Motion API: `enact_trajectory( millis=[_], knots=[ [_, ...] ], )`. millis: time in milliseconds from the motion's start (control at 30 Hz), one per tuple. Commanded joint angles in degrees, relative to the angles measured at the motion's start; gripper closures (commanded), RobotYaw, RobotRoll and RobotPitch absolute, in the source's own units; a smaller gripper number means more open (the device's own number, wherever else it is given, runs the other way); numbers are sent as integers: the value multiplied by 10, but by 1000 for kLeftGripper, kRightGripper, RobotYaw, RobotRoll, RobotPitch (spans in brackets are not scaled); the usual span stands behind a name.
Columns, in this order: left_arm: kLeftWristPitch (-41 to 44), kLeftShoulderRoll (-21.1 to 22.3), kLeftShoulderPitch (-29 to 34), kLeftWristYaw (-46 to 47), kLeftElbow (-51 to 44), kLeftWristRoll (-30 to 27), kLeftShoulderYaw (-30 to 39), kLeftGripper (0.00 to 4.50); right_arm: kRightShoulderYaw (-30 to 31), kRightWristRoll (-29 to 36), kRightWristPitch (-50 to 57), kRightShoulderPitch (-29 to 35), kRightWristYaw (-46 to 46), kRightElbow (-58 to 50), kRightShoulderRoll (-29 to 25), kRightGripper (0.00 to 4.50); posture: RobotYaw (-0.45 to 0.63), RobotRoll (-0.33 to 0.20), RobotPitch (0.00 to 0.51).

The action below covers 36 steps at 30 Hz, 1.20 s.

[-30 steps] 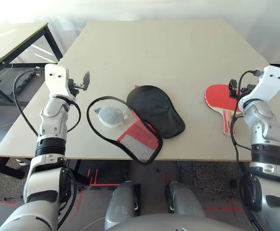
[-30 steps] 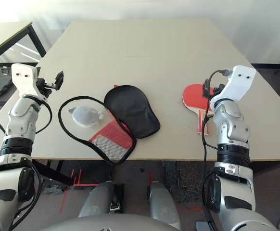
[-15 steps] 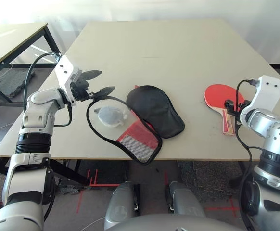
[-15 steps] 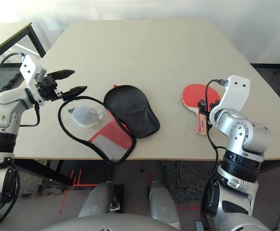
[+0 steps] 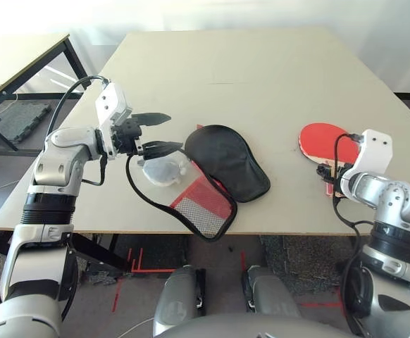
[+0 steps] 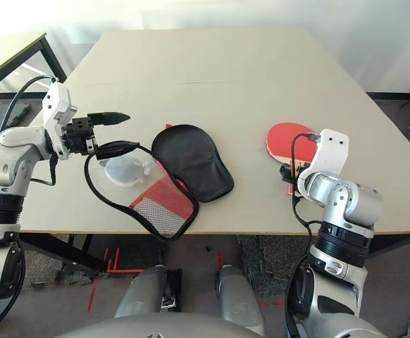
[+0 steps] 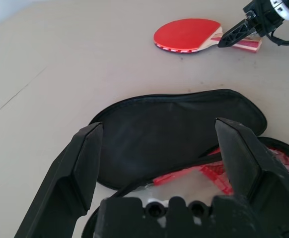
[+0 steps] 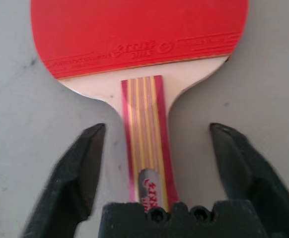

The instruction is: Store the ping-pong paddle in its case and zip it.

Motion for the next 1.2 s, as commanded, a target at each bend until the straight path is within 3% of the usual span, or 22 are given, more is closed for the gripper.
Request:
enact_trajectory(
  millis=[33, 167, 200, 733, 1200],
  knots=[
    [10, 10, 11, -5, -19, -9, 0, 0, 13, -1, 1, 2, 18, 8, 3, 1689, 15, 0, 36],
    [11, 14, 15, -2, -18, -9, 3, 0, 34, -5, -7, -3, 38, -7, -11, 3291, 18, 0, 35],
    [10, 15, 16, -2, -17, -9, 4, 0, 39, -4, -6, -7, 44, -13, -15, 3455, 18, 0, 35],
    [15, 35, 17, -8, -14, -11, 8, 0, 117, 51, 98, -107, 131, -103, -3, 3453, 41, 0, 35],
    [30, 40, 57, 16, -56, -24, 24, 0, 253, 50, 109, -121, 169, -80, 37, 3453, 96, 0, 37]
  ],
)
